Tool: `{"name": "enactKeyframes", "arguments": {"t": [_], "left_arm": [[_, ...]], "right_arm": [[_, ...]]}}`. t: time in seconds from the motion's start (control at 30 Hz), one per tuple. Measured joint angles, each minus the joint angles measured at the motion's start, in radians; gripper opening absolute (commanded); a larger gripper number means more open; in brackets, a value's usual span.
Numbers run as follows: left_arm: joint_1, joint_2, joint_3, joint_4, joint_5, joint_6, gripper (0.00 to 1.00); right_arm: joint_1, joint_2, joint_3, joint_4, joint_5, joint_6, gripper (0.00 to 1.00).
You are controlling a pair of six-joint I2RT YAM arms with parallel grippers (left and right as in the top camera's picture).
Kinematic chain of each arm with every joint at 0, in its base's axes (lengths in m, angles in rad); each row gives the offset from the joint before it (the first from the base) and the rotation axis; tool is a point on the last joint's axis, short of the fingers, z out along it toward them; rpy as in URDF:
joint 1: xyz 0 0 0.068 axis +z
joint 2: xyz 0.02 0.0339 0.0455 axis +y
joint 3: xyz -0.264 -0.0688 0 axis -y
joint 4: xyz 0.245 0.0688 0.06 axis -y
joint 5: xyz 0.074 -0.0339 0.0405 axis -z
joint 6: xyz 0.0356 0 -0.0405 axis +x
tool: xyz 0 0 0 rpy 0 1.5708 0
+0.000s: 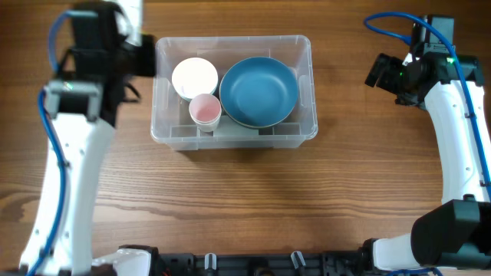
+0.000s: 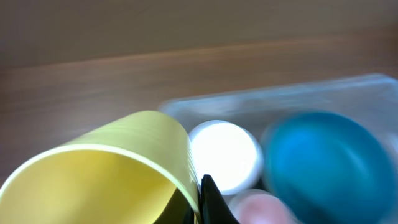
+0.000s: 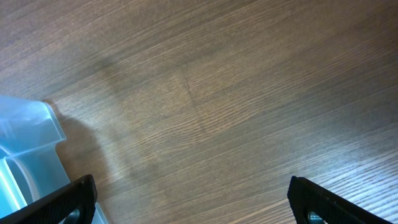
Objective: Pack container
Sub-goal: 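Carry the yellow cup into the bin and release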
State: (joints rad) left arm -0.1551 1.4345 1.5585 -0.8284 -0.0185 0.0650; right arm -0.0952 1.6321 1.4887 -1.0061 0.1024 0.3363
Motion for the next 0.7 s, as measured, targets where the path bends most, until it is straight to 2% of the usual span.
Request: {"name": "enactKeyframes", "arguments": {"t": [0.17,0.3,0.7], "left_arm": [[-0.215,-0.022,0.003,-0.197,0.009,-0.05,0.04],[-0.309,0.023,0.003,-0.286,0.01,-0.064,0.04],[-0.325,0.173,0.003,-0.287,0.01,-0.079,0.04]], "right_arm": [[0.0,0.0,0.0,0.0,0.0,0.0,1.0],[0.0,0.0,0.0,0.0,0.0,0.0,1.0],[0.0,0.0,0.0,0.0,0.0,0.0,1.0]]}}
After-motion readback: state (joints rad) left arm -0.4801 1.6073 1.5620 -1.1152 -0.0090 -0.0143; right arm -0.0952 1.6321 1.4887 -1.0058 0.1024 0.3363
